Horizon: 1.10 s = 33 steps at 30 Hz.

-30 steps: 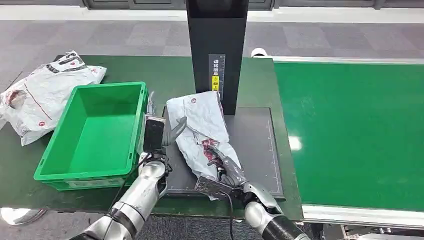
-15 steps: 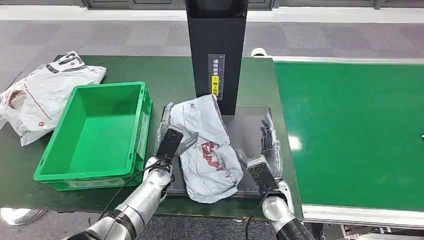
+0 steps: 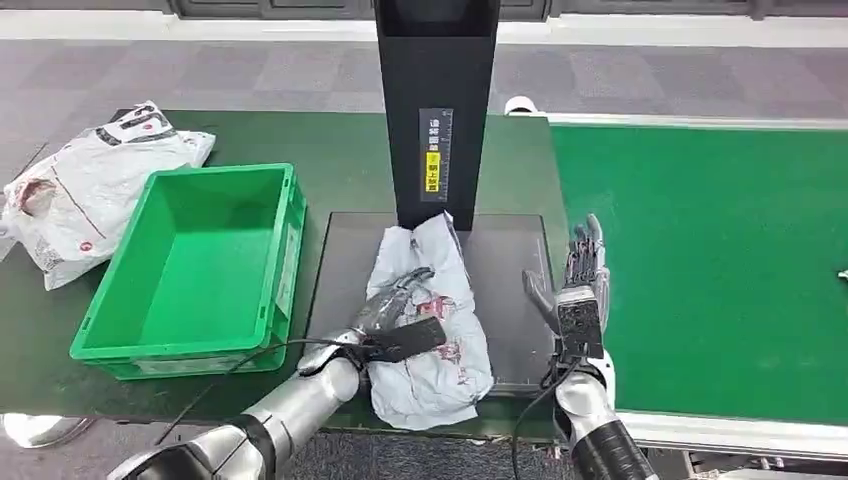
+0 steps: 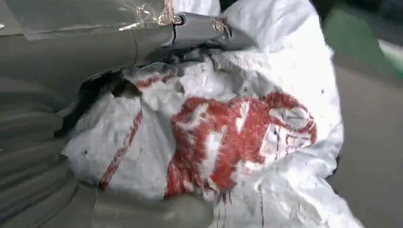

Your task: Moved the parcel from conveyor to table for the left to box.

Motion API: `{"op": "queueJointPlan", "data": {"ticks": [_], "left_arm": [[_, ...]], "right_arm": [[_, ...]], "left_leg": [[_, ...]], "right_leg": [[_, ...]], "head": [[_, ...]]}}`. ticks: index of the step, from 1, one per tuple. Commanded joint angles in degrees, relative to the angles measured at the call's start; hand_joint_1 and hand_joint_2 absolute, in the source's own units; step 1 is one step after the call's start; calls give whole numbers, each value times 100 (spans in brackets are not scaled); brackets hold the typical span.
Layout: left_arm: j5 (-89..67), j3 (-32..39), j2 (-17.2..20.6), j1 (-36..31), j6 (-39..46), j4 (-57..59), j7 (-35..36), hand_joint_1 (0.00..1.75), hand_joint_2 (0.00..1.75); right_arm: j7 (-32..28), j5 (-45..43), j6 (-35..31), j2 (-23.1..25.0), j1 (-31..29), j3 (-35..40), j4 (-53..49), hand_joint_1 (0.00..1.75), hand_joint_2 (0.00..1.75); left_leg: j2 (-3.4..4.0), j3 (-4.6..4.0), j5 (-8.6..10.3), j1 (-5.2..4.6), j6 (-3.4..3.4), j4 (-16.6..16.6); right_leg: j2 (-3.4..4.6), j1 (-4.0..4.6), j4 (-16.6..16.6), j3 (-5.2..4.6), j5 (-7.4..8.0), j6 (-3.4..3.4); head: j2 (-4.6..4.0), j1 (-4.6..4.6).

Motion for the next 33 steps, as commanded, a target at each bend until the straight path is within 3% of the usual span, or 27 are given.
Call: {"op": "queueJointPlan", "data": {"ticks": [1,3,6,9,13,16,33], "left_arm": [[-244,-535,212,-75,-85,706,232,175,175],[-320,-528,242,-125,4,663,269,175,175],[-213,-126,241,-225,1019,400,397,175,175],[-120,75,253,-356,1143,256,315,175,175],[-136,795,601,-569,2217,-859,187,175,175],[-459,1044,817,-581,1913,-1604,468,175,175],[-618,1117,719,-465,2014,-1531,445,175,175]], "right_arm": [[218,241,78,8,315,-461,-324,0,175],[227,300,64,21,386,-464,-418,0,175],[274,393,-20,22,489,-512,-578,0,175],[303,404,-15,11,537,-554,-655,0,175],[462,575,1,37,589,-648,-757,0,175],[495,642,7,48,662,-688,-867,0,175],[505,666,21,58,652,-701,-848,0,175]], "left_leg": [[11,39,2,3,-1,-20],[6,68,-12,2,10,-21],[9,85,-23,1,9,-9],[7,71,-19,4,6,-4],[18,62,-19,6,2,3],[9,45,-12,12,-7,10],[20,46,-10,9,-13,-8]], "right_leg": [[10,4,-23,38,7,-7],[0,2,-23,72,-13,-2],[2,1,-11,87,-21,-2],[-2,3,-6,71,-18,-5],[14,6,3,52,-14,-11],[8,18,7,34,-9,-20],[24,10,-8,37,-6,-23]], "head": [[0,0],[0,0],[0,0],[0,2],[0,0],[0,0],[0,0]]}}
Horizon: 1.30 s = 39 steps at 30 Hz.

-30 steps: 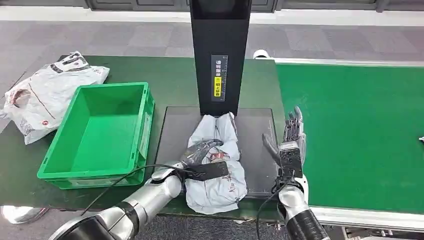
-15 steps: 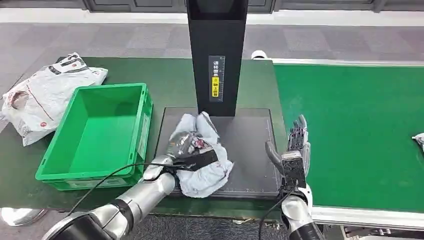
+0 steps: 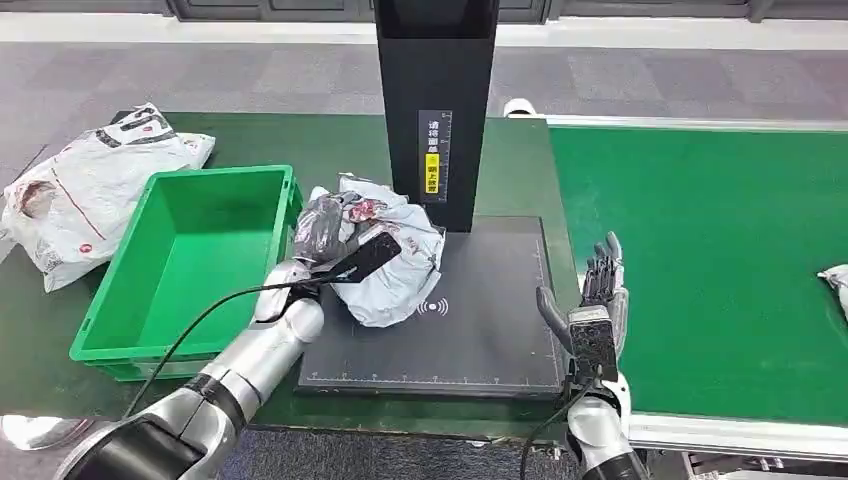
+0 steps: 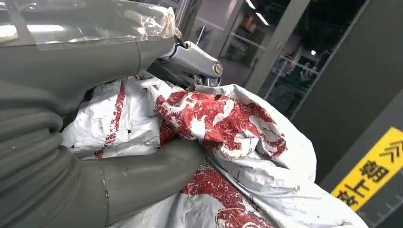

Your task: Moved the parcel from conveyor to table for the left to box.

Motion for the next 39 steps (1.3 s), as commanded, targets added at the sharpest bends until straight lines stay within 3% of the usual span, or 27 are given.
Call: {"op": "queueJointPlan", "data": {"ticks": [1,3,6,9,13,17,18,21,24,26,30,39], "left_arm": [[-14,140,64,-102,-11,69,-3,175,175],[-14,140,64,-102,-11,69,-3,175,175],[-554,334,262,-307,1143,-206,230,175,175],[-1687,1039,580,-264,1143,-1052,879,175,175],[-3470,2444,846,210,1143,-2023,1191,175,175],[-4116,2787,1116,609,1143,-2072,1835,175,175],[-4369,2070,1799,500,1143,-893,3790,175,175],[-4082,2792,1810,864,1143,-1264,3216,175,175],[-4024,3336,1530,941,1143,-1633,2757,175,175],[-3527,3905,1152,944,1143,-1991,1894,175,175],[-3952,4053,1084,856,1143,-1689,1850,175,175],[-3952,4053,1084,856,1143,-1689,1850,175,175]], "right_arm": [[28,-12,12,58,-94,-283,79,0,175],[28,-12,12,58,-94,-283,79,0,175],[71,-19,4,60,-77,-320,85,0,175],[307,171,118,8,-161,-250,331,0,175],[320,283,121,-8,-160,-251,338,0,175],[342,284,152,11,-96,-265,438,0,175],[363,339,178,70,-73,-285,426,0,175],[425,448,139,106,-27,-285,321,0,175],[485,470,170,50,-5,-298,220,0,175],[497,461,230,37,10,-307,218,0,175],[502,467,228,51,18,-307,219,0,175],[502,467,228,51,18,-307,219,0,175]], "left_leg": [[3,5,0,4,-2,-3],[5,6,-1,4,-2,-3],[9,12,-1,6,-2,-9],[16,-4,-3,10,-4,6],[34,0,-4,8,-5,1],[50,20,-4,4,-6,-15],[59,36,-3,5,-6,-29],[84,56,-7,1,-13,-43],[74,38,-13,10,-19,-29],[47,15,-11,11,-18,-14],[14,16,-9,17,-12,-17],[20,13,-7,13,-18,-16]], "right_leg": [[4,5,-5,4,1,-5],[5,4,-4,5,1,-4],[9,8,-13,11,4,-6],[16,12,2,-7,4,-7],[37,11,1,-11,7,-6],[59,9,-9,-1,7,-7],[69,9,-21,11,10,-8],[88,5,-22,19,7,-15],[81,14,-15,4,2,-18],[54,24,-6,-7,-7,-15],[19,21,-13,7,-9,-11],[30,14,-11,0,-7,-14]], "head": [[0,0],[0,0],[0,0],[0,0],[0,0],[0,0],[0,0],[0,0],[0,-4],[0,0],[0,0],[0,0]]}}
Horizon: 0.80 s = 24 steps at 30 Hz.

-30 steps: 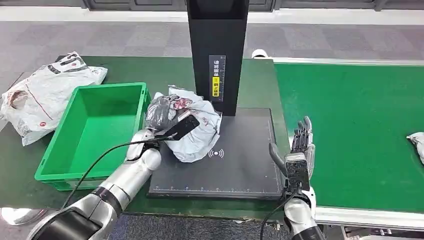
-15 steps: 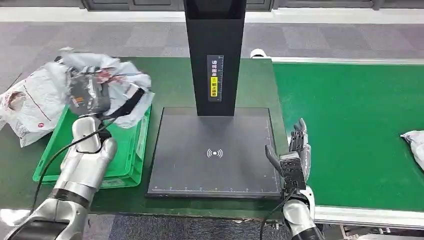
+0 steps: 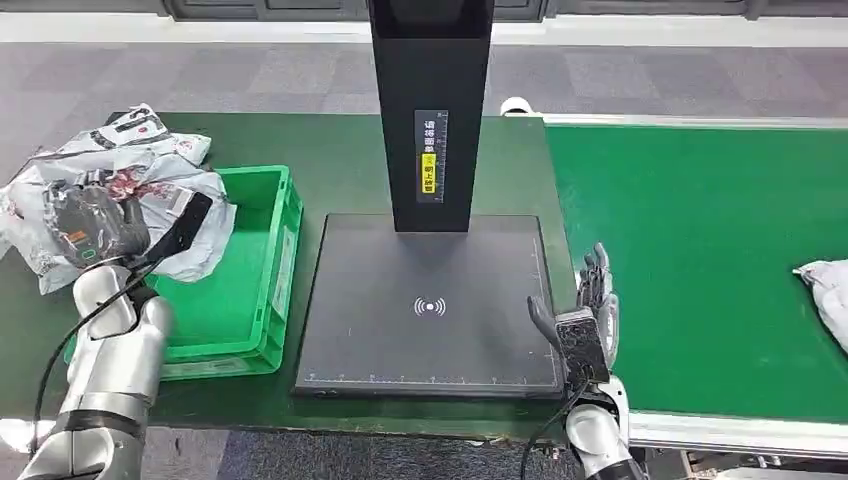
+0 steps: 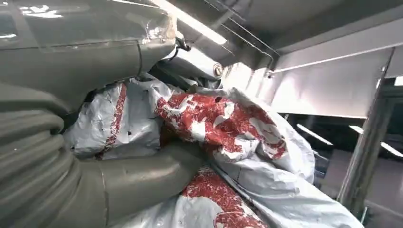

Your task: Moved the parcel from conveyor to table for the left to box.

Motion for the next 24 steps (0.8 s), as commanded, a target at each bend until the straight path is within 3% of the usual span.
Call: {"op": "queueJointPlan", "data": {"ticks": [1,3,4,7,8,9,10,13,15,16,19,24], "left_arm": [[-15,359,-229,-132,2,193,-16,175,175],[-258,5,-25,-296,2,761,242,175,175],[-209,-243,99,-745,-138,2010,172,175,175],[535,-680,108,-1380,-2407,3331,-684,175,175],[420,-1175,234,-1426,-3345,3590,-1137,65,175],[648,-1274,271,-1390,-3625,3657,-1453,0,175],[805,-1389,311,-1389,-3906,3781,-1429,0,175],[1478,-1116,-15,-1571,-3387,3824,-946,0,175],[2039,-877,-256,-1720,-2964,3668,-708,0,175],[2083,-805,-347,-1891,-2146,3533,-374,0,175],[2560,-777,-384,-2108,-2104,3233,-393,0,175],[2955,-927,-320,-1923,-1801,3137,-614,0,175]], "right_arm": [[16,-23,12,51,-102,-270,149,0,175],[13,-30,18,53,-107,-259,126,0,175],[-11,-73,-23,-19,-121,-190,79,0,175],[-1,-50,121,-65,-139,-340,12,0,175],[-11,-19,257,-63,-187,-387,46,0,175],[-20,13,323,-46,-198,-437,50,0,175],[-11,81,370,-24,-205,-466,31,0,175],[321,368,369,16,4,-567,-304,0,175],[587,617,251,5,98,-632,-418,0,175],[962,842,249,-46,87,-578,-391,0,175],[1092,794,331,-109,20,-531,-355,0,175],[1201,899,481,-134,-340,-367,119,0,175]], "left_leg": [[-6,4,1,1,0,-3],[-4,9,0,5,0,-5],[-6,17,1,5,0,-11],[-36,19,11,5,-2,-15],[-46,11,13,0,-2,-10],[-40,5,11,-1,-1,-5],[-48,13,17,0,-1,-13],[-20,7,8,2,-2,-1],[-26,-2,9,5,-3,4],[-25,2,8,7,-3,1],[-64,-13,13,14,-3,14],[-17,-7,8,2,-4,6]], "right_leg": [[-8,3,-3,6,-1,-2],[-6,11,-6,12,-1,-3],[-7,13,-13,21,0,-4],[-36,14,-14,32,-1,-6],[-48,9,-5,21,-5,-4],[-44,8,-2,11,-4,-3],[-54,9,-11,24,0,-4],[-25,12,-4,15,6,-8],[-29,14,-1,6,6,-10],[-28,16,-4,10,6,-11],[-67,20,1,11,0,-12],[-17,10,-2,2,12,-11]], "head": [[0,0],[0,0],[0,0],[0,0],[0,0],[0,0],[0,0],[0,0],[0,0],[0,0],[0,0],[0,0]]}}
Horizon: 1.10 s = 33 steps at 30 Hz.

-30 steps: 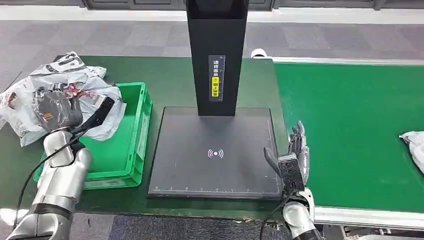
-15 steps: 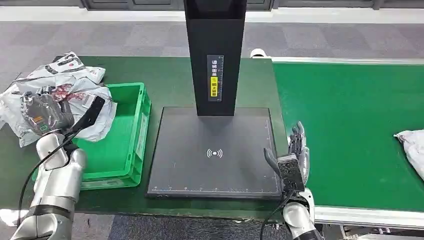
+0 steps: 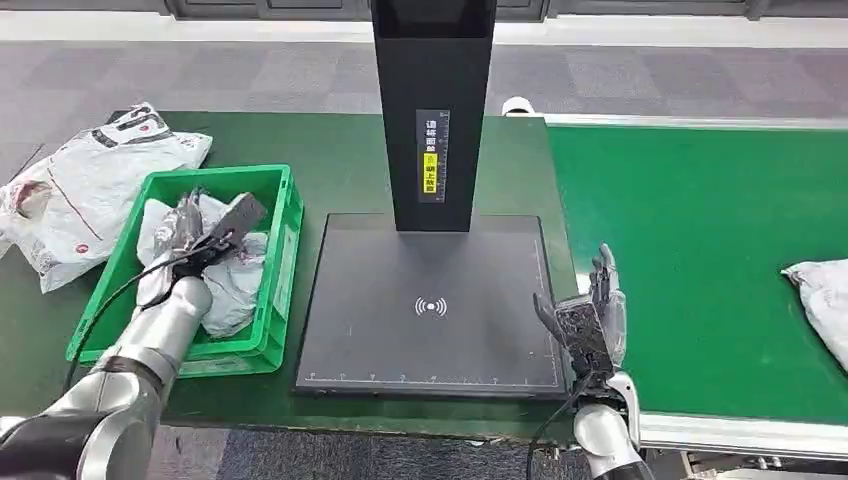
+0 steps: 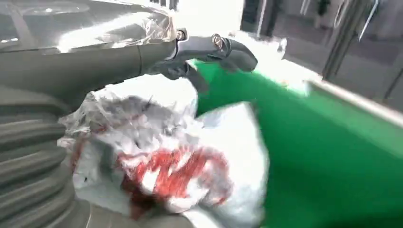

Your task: Moved the parcel from conveyor to table for the left to box.

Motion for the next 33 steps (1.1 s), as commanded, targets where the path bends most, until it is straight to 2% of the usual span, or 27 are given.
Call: {"op": "queueJointPlan", "data": {"ticks": [1,3,4,5,7,9,10,11,12,13,14,16,20,22,26,28,30,33], "left_arm": [[635,-218,-232,-404,491,224,-248,0,175],[655,-243,-237,-384,509,216,-242,0,175],[833,-137,-286,-293,888,37,-379,0,175],[1266,37,-445,-82,2028,-369,-1125,0,175],[965,213,-621,297,2164,-1229,-1209,0,175],[514,888,-1201,709,2164,-2188,-1821,0,175],[1123,922,-1401,681,2164,-2036,-2359,0,175],[1992,622,-1507,643,1837,-1818,-2742,0,175],[2582,207,-1479,613,1549,-1659,-2674,0,175],[2757,-130,-1463,594,1809,-1547,-2603,0,175],[2790,-160,-1458,579,1817,-1530,-2592,0,175],[4006,-587,-1397,574,381,-1466,-2684,0,175],[5440,-1118,-1737,641,-1014,-1034,-3017,0,175],[5974,-1340,-1912,714,-1442,-813,-3137,0,175],[6358,-1522,-1998,723,-1535,-635,-3211,0,175],[6444,-1636,-2019,738,-1650,-544,-3136,0,175],[6463,-1940,-2043,752,-1645,-305,-3206,0,175],[6481,-2067,-2065,773,-1453,-173,-3392,0,175]], "right_arm": [[164,85,183,-135,-468,-34,542,0,175],[146,69,170,-138,-482,-31,578,0,175],[-2,36,62,-126,-507,-53,610,0,175],[-160,172,-258,-114,-654,-50,794,0,175],[-280,114,-369,-90,-781,-88,963,0,175],[-396,142,-635,-67,-875,-144,1141,0,175],[-451,188,-819,-71,-907,-181,1230,0,175],[-487,181,-954,-99,-939,-241,1312,0,175],[-525,222,-1087,-161,-967,-267,1378,0,175],[-551,196,-1045,-201,-969,-307,1383,0,175],[-553,194,-1034,-211,-971,-314,1381,0,175],[-532,192,-1141,-289,-992,-384,1387,0,175],[-577,221,-1322,-445,-1120,-600,1647,0,175],[-650,185,-1384,-473,-1156,-715,1842,0,175],[-766,135,-1396,-506,-1207,-778,2033,0,175],[-679,245,-1622,-539,-1173,-844,2109,0,175],[-564,843,-1622,-465,-1041,-1322,2068,0,175],[-614,860,-1622,-509,-956,-1465,2089,0,175]], "left_leg": [[7,18,1,4,2,-9],[8,20,4,6,1,-13],[7,7,3,6,0,-4],[2,13,4,4,0,-9],[10,9,3,1,1,-6],[14,17,1,3,4,-12],[10,13,1,-3,4,-11],[10,18,1,-1,6,-14],[-7,27,3,2,8,-18],[-12,17,3,-1,5,-9],[-33,22,9,-2,9,-16],[-24,20,5,-4,8,-14],[-26,11,3,-5,9,-6],[-30,16,5,-13,9,-11],[-31,22,4,-12,16,-13],[-12,26,-1,-11,15,-14],[-16,23,-2,-12,14,-11],[-34,27,-1,-11,17,-17]], "right_leg": [[6,5,-12,17,5,-1],[2,7,-17,22,5,-2],[2,9,-10,7,3,-1],[-1,8,-12,13,2,-2],[8,5,-7,5,3,0],[13,9,-17,16,4,2],[8,4,-11,11,1,3],[7,4,-16,17,2,3],[-9,7,-27,34,1,5],[-11,4,-14,21,-2,3],[-34,5,-27,36,-3,6],[-26,0,-23,30,0,5],[-28,-8,-14,21,1,6],[-28,-13,-21,25,3,10],[-32,-12,-28,37,4,13],[-12,-12,-28,36,6,11],[-18,-17,-19,30,2,10],[-34,-13,-29,39,1,9]], "head": [[0,0],[0,0],[0,0],[0,0],[0,0],[0,0],[0,0],[0,0],[0,0],[0,0],[0,0],[0,0],[0,0],[0,0],[0,0],[0,0],[0,0],[0,0]]}}
